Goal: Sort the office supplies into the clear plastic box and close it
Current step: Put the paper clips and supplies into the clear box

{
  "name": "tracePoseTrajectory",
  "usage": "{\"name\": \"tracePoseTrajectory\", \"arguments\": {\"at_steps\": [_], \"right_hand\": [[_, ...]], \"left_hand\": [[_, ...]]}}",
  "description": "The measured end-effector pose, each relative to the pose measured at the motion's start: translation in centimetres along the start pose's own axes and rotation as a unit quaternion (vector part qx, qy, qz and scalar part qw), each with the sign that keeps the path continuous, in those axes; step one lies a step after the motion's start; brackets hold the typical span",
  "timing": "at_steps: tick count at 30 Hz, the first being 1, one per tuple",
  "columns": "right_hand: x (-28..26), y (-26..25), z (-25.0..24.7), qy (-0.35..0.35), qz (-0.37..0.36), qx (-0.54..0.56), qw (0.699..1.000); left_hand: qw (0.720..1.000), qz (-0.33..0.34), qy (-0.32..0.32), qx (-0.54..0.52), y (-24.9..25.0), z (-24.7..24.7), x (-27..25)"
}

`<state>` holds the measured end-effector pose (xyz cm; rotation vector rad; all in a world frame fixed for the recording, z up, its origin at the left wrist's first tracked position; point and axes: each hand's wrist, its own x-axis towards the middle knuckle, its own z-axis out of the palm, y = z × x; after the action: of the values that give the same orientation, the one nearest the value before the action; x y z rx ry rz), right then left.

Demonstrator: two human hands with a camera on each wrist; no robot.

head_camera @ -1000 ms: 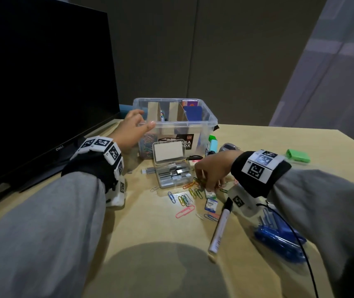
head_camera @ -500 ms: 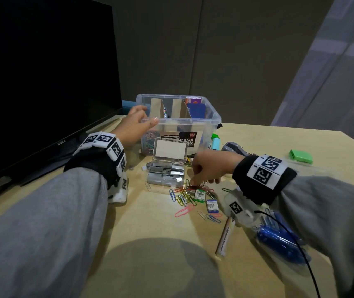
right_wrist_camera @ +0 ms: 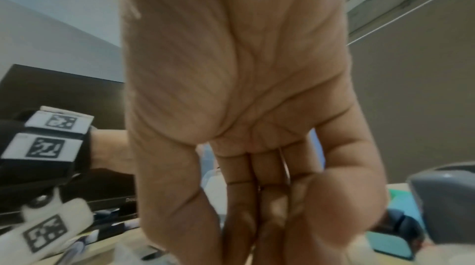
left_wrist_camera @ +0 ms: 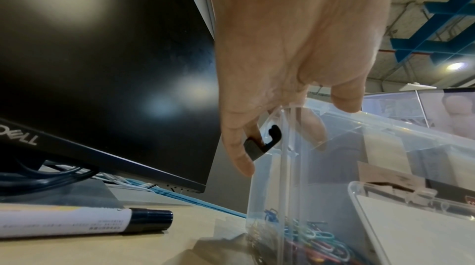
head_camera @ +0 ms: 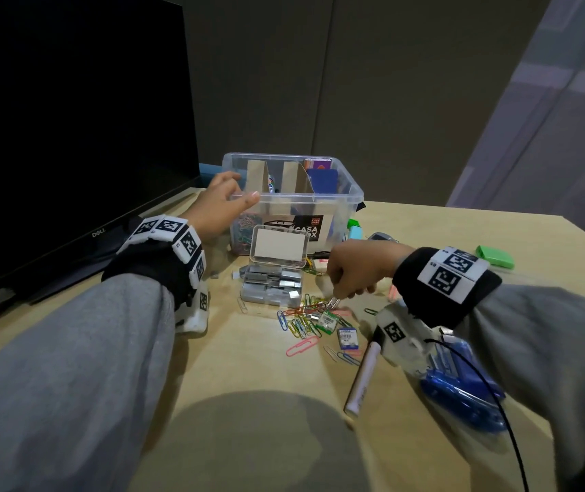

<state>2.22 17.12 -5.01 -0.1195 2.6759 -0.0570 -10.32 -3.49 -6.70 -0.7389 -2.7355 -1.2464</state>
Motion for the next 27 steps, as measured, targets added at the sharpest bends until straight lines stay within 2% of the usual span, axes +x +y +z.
{"name": "tracePoseTrajectory", "arguments": {"at_steps": [3,7,14,22,24,27], "right_hand": [[-0.1,0.1,0.4,-0.016,0.006,0.026,1.000],[0.3,-0.6,2.4,-0.057,0.001,-0.003,0.998],[0.4,-0.6,1.5,-0.051,-0.006,0.011,0.999],[0.5,0.6,0.1,-0.037,0.047,0.032,0.998],[0.3,0.7,-0.3,-0.004,0.061,-0.002,0.998],[0.3,1.0,-0.1,0.037,0.082,-0.111,0.990]], "left_hand": [[1.000,-0.002,-0.001,-0.007,-0.1,0.1,0.1],[1.000,-0.002,-0.002,-0.003,-0.2,0.1,0.2],[1.000,0.001,-0.004,-0.002,-0.1,-0.1,0.0],[1.000,0.002,-0.008,0.005,0.0,-0.2,0.0],[1.000,0.002,-0.006,0.004,0.0,-0.2,0.0],[1.000,0.001,-0.004,0.001,0.1,-0.1,-0.1]]}}
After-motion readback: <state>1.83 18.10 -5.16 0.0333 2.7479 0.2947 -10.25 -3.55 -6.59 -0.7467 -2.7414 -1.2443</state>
